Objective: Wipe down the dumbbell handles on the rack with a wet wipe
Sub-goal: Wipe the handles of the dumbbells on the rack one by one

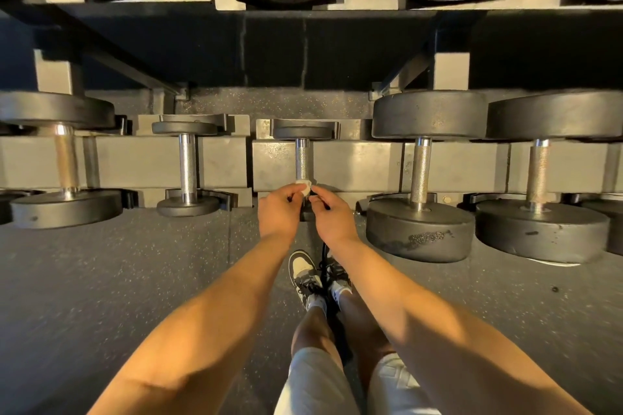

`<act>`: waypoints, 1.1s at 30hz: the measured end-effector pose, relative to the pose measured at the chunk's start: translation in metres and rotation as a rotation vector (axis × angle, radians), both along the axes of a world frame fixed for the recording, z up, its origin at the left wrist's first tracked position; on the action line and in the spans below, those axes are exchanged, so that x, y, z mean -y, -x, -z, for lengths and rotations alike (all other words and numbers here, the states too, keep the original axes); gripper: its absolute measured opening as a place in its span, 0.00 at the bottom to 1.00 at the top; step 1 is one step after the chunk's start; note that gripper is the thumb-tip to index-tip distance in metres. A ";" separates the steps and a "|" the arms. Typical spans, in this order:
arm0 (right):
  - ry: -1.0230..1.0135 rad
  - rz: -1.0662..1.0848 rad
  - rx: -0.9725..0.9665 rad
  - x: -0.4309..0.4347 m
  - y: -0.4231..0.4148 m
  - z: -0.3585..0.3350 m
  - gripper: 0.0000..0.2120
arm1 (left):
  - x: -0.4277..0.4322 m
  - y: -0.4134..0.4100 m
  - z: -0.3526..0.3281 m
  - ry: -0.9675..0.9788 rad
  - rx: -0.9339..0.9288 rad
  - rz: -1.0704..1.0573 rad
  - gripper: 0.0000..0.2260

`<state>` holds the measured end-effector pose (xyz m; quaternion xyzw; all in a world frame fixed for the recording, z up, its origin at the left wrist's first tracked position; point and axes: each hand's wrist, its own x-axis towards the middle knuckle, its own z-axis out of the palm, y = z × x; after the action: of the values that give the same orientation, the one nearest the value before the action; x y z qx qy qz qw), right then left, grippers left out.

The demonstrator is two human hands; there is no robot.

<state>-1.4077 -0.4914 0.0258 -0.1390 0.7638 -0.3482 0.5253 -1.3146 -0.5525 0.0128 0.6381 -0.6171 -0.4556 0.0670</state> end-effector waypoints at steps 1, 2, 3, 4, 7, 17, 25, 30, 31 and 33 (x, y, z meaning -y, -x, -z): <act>-0.003 -0.006 0.003 0.001 0.000 -0.002 0.15 | -0.001 -0.001 -0.002 0.002 0.022 0.025 0.11; -0.007 -0.012 0.000 0.000 0.000 -0.004 0.15 | -0.002 -0.003 -0.004 -0.001 0.027 0.035 0.11; -0.012 -0.015 -0.003 0.000 -0.001 -0.006 0.15 | -0.002 -0.003 -0.006 -0.013 0.019 0.033 0.10; -0.015 -0.016 -0.008 0.000 -0.001 -0.007 0.15 | -0.002 -0.003 -0.007 -0.029 0.005 0.020 0.10; 0.016 0.034 -0.011 0.000 0.000 -0.012 0.15 | 0.002 -0.005 -0.011 -0.103 -0.087 -0.076 0.08; 0.148 0.162 -0.030 0.022 0.011 -0.008 0.16 | -0.001 0.012 -0.016 -0.181 -0.316 -0.080 0.14; 0.261 0.094 -0.428 0.057 0.014 0.011 0.15 | 0.009 0.013 0.007 -0.033 -0.236 -0.149 0.16; 0.337 0.004 -0.447 0.076 0.009 0.025 0.15 | 0.004 0.007 0.010 0.000 -0.232 -0.165 0.18; 0.350 -0.003 -0.432 0.076 0.010 0.027 0.14 | 0.003 0.005 0.013 0.019 -0.214 -0.148 0.18; 0.366 -0.025 -0.398 0.070 0.012 0.027 0.13 | 0.000 0.005 0.017 0.053 -0.163 -0.108 0.18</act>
<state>-1.4201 -0.5616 -0.0016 -0.3069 0.7747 -0.4398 0.3350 -1.3195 -0.5525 -0.0038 0.6291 -0.5862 -0.4853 0.1585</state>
